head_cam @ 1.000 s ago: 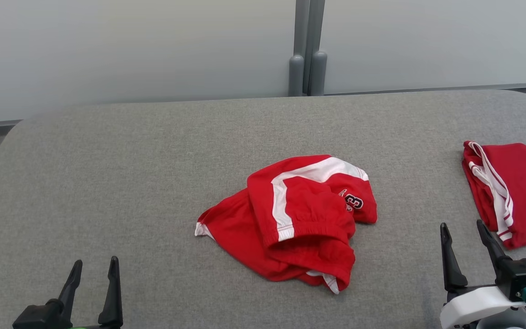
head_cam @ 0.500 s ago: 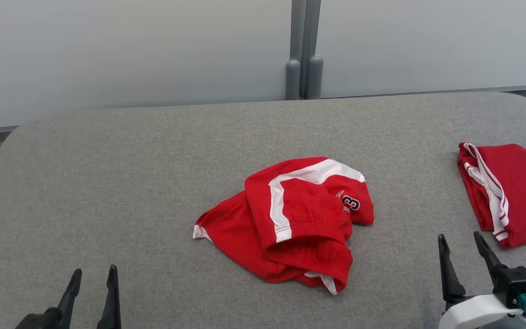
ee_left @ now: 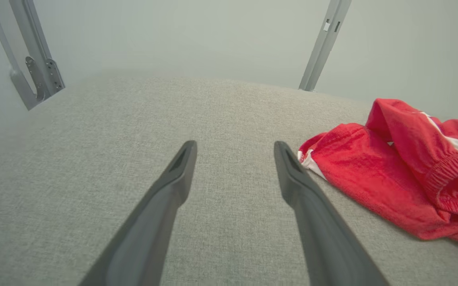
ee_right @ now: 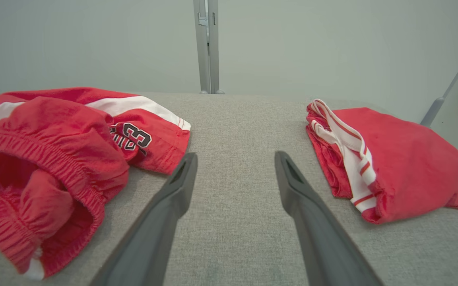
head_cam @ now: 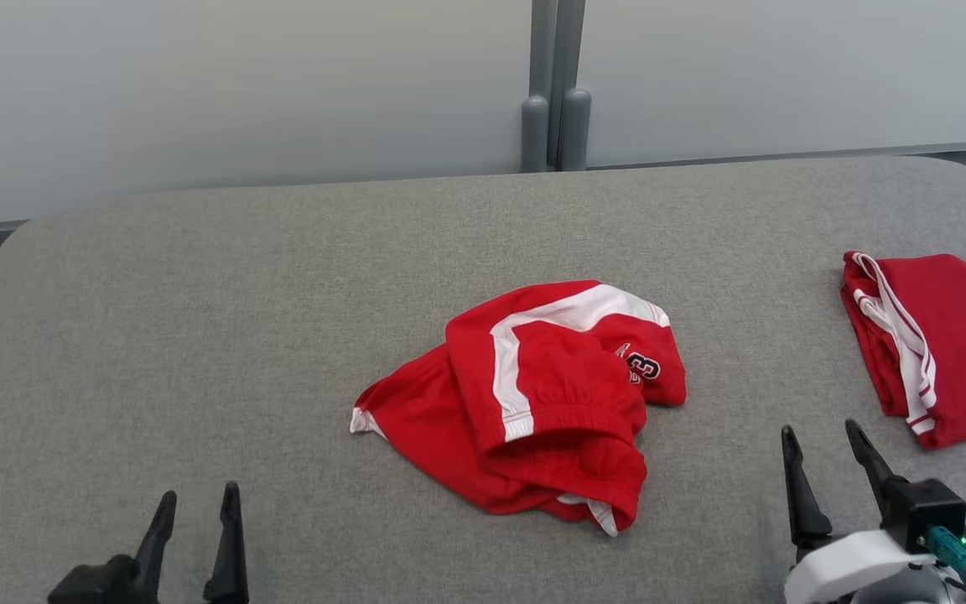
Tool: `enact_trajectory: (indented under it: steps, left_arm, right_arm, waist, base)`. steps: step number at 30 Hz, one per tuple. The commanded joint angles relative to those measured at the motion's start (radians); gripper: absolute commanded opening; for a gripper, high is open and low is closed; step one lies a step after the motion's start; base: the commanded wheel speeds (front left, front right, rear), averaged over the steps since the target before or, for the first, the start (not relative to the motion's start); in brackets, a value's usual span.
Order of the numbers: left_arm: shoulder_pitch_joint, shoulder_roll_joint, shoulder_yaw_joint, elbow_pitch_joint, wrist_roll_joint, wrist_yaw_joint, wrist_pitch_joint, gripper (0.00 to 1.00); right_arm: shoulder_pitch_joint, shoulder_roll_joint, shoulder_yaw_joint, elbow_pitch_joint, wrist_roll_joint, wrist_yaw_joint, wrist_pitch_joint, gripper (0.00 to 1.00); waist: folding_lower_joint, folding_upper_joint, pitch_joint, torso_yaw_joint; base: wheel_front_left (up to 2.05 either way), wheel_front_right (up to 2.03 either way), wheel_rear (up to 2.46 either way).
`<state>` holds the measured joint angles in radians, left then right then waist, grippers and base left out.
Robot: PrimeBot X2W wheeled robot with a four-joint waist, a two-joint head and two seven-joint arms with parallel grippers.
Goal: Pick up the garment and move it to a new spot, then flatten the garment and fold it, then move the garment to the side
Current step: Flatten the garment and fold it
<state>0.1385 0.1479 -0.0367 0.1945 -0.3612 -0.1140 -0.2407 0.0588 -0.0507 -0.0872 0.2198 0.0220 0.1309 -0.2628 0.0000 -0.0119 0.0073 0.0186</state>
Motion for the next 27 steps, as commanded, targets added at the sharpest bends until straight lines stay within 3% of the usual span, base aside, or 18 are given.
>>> enact_trajectory:
  steps: [1,8,11,18,25,26,27]
  left_arm:
    - [-0.03,-0.005,-0.003,-0.01,-0.016,-0.002,0.017,1.0]
    - [-0.089,-0.071,-0.11,-0.258,-0.196,0.006,0.341,1.0]
    - [-0.067,-0.086,-0.185,-0.395,-0.317,0.05,0.517,1.0]
    - [-0.068,-0.095,-0.32,-0.64,-0.514,0.248,0.762,1.0]
    - [-0.168,-0.096,-0.414,-0.643,-0.627,0.473,0.775,1.0]
    - [-0.183,-0.096,-0.427,-0.631,-0.641,0.5,0.768,1.0]
    - [-0.183,-0.096,-0.427,-0.631,-0.641,0.5,0.768,1.0]
  right_arm:
    - [-0.029,-0.004,0.009,0.005,0.009,0.0,-0.003,1.0]
    - [-0.226,-0.101,0.134,0.085,0.08,0.0,0.039,1.0]
    - [-0.313,-0.157,0.179,0.102,0.107,0.0,0.096,1.0]
    - [-0.476,-0.237,0.282,0.146,0.231,0.0,0.272,1.0]
    - [-0.591,-0.294,0.37,0.179,0.367,0.0,0.48,1.0]
    - [-0.607,-0.301,0.377,0.181,0.38,0.0,0.499,1.0]
    - [-0.607,-0.301,0.377,0.181,0.38,0.0,0.499,1.0]
  waist:
    - [0.0,0.0119,0.018,-0.002]
    - [0.0,0.0119,0.099,0.019]
    - [0.0,0.0119,0.122,0.023]
    - [0.0,0.0119,0.184,0.04]
    - [0.0,0.0119,0.255,0.053]
    - [0.0,0.0119,0.265,0.054]
    - [0.0,0.0119,0.265,0.054]
  base:
    - [0.0,0.0,0.0]
    - [0.0,0.0,0.0]
    - [0.0,0.0,0.0]
    - [0.0,0.0,0.0]
    - [0.0,0.0,0.0]
    - [0.0,0.0,0.0]
    - [0.0,0.0,0.0]
